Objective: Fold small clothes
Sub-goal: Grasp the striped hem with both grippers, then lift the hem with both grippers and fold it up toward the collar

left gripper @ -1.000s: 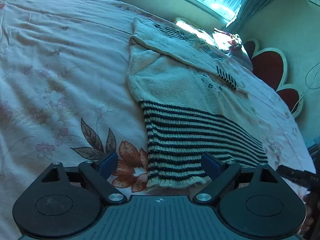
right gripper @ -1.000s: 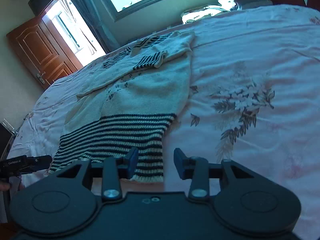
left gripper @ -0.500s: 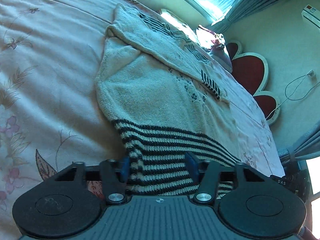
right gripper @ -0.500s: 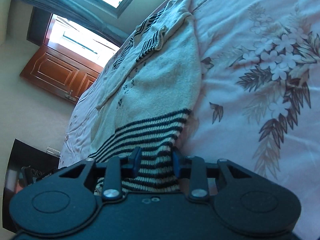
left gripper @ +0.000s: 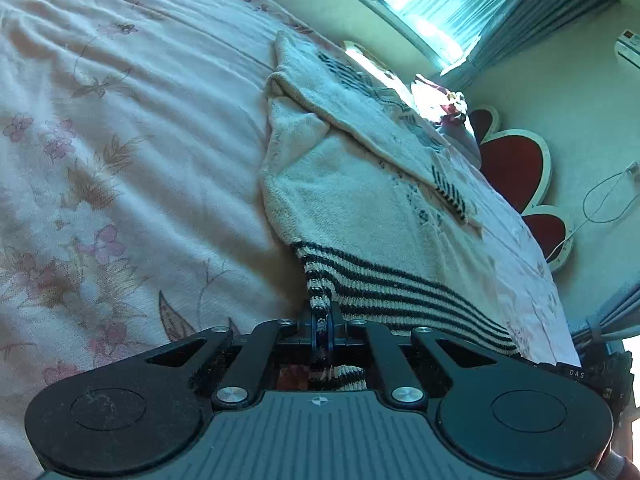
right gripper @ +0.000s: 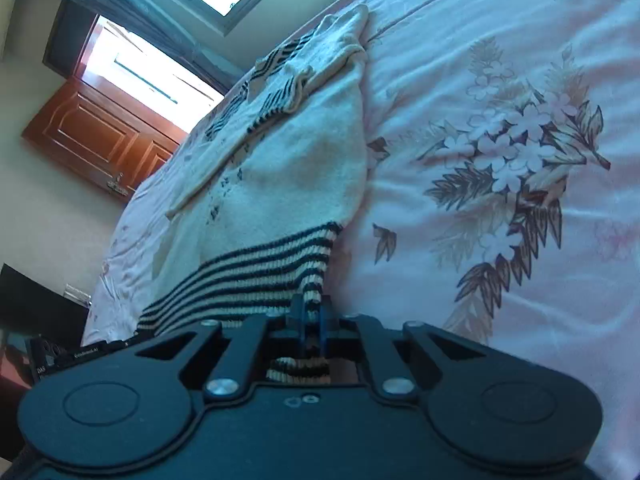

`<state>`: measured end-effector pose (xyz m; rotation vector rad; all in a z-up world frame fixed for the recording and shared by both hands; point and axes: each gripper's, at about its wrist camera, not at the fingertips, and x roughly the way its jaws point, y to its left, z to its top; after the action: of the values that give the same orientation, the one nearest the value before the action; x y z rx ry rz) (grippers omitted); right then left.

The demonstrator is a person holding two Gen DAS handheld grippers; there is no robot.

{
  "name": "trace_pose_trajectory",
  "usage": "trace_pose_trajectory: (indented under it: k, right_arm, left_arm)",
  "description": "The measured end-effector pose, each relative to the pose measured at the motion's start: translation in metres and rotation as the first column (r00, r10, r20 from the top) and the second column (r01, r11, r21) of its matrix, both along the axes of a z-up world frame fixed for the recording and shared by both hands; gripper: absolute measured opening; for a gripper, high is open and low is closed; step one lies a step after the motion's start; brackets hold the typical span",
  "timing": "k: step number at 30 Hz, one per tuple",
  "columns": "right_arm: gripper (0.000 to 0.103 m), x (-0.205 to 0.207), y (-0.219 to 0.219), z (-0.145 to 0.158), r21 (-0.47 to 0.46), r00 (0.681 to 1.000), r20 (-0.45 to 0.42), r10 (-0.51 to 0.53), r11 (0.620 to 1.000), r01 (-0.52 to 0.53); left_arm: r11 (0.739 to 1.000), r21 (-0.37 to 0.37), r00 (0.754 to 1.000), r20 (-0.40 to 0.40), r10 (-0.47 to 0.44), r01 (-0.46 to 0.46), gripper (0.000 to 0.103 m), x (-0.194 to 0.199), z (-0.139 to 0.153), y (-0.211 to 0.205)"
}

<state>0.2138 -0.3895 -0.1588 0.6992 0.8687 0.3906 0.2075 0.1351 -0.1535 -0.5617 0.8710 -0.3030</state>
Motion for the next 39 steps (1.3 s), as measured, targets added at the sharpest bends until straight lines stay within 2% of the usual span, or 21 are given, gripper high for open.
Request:
trace_pose_trajectory:
  k: [6,10,13,18,21,23,25,27,28,29,30,31,32,34,36,37,39]
  right_arm:
    - [0.007,0.022,0.001,0.046,-0.005,0.99,0.136,-0.029,1.0,0.03]
    - [0.007,0.075,0.0,0.07,0.014,0.976,0.203,-0.083,0.997,0.082]
    - [0.007,0.124,-0.003,0.076,0.033,0.971,0.204,-0.126,0.992,0.122]
    - [0.007,0.211,-0.007,0.057,0.078,0.979,0.128,-0.161,0.985,0.152]
    - [0.007,0.256,-0.01,0.031,0.099,0.985,0.06,-0.165,0.982,0.158]
    - [0.007,0.281,-0.012,0.014,0.109,0.984,0.027,-0.179,0.979,0.175]
    - [0.003,0.305,-0.017,-0.002,0.14,0.979,0.0,-0.204,0.969,0.202]
    - [0.006,0.325,-0.021,-0.013,0.146,0.977,0.005,-0.212,0.967,0.209]
    - [0.012,0.33,-0.022,-0.013,0.132,0.979,0.023,-0.205,0.971,0.2]
    - [0.019,0.331,-0.023,-0.009,0.122,0.979,0.06,-0.192,0.975,0.184]
    - [0.023,0.329,-0.023,-0.004,0.104,0.98,0.092,-0.175,0.981,0.165]
    - [0.023,0.321,-0.022,0.007,0.053,0.981,0.146,-0.126,0.991,0.119]
    - [0.024,0.313,-0.02,0.016,-0.015,0.978,0.197,-0.07,0.997,0.075]
    - [0.024,0.296,-0.012,0.028,-0.171,0.969,0.241,0.051,0.985,-0.009]
    - [0.024,0.287,-0.002,0.029,-0.292,0.96,0.233,0.154,0.953,-0.082]
    - [0.024,0.281,0.004,0.03,-0.347,0.955,0.22,0.2,0.931,-0.115]
    - [0.024,0.28,0.014,0.03,-0.415,0.944,0.209,0.256,0.897,-0.151]
  left_arm:
    - [0.999,-0.033,0.995,0.099,0.015,-0.012,0.005,0.019,0.037,0.009]
    - [0.997,-0.069,0.987,0.156,0.038,-0.027,0.005,0.068,0.066,0.012]
    - [0.996,-0.076,0.985,0.166,0.048,-0.036,0.005,0.116,0.078,0.008]
    - [0.999,-0.001,0.992,0.114,0.052,-0.052,0.005,0.207,0.075,-0.002]
    - [0.997,0.055,0.998,0.025,0.06,-0.061,0.005,0.258,0.054,-0.01]
    - [0.996,0.059,0.997,-0.009,0.075,-0.074,0.005,0.282,0.041,-0.013]
    - [0.995,0.027,0.995,-0.022,0.101,-0.1,0.005,0.305,0.027,-0.014]
    - [0.99,-0.045,0.991,0.006,0.133,-0.133,0.005,0.319,0.015,-0.014]
    - [0.985,-0.114,0.991,0.022,0.134,-0.131,0.006,0.323,0.009,-0.012]
    - [0.979,-0.159,0.99,0.034,0.135,-0.128,0.012,0.325,0.006,-0.011]
    - [0.976,-0.181,0.99,0.057,0.13,-0.118,0.04,0.326,0.006,-0.012]
    - [0.981,-0.153,0.987,0.094,0.132,-0.117,0.082,0.323,0.01,-0.013]
    - [0.988,-0.092,0.98,0.148,0.135,-0.123,0.092,0.316,0.017,-0.013]
    - [0.998,-0.04,0.984,0.173,0.053,-0.047,0.093,0.307,0.026,-0.011]
    - [0.99,0.14,0.973,0.231,-0.032,0.0,0.089,0.303,0.036,-0.013]
    - [0.969,0.246,0.969,0.232,-0.084,0.025,0.075,0.302,0.04,-0.017]
    - [0.918,0.383,0.959,0.21,-0.192,0.1,0.058,0.301,0.044,-0.024]
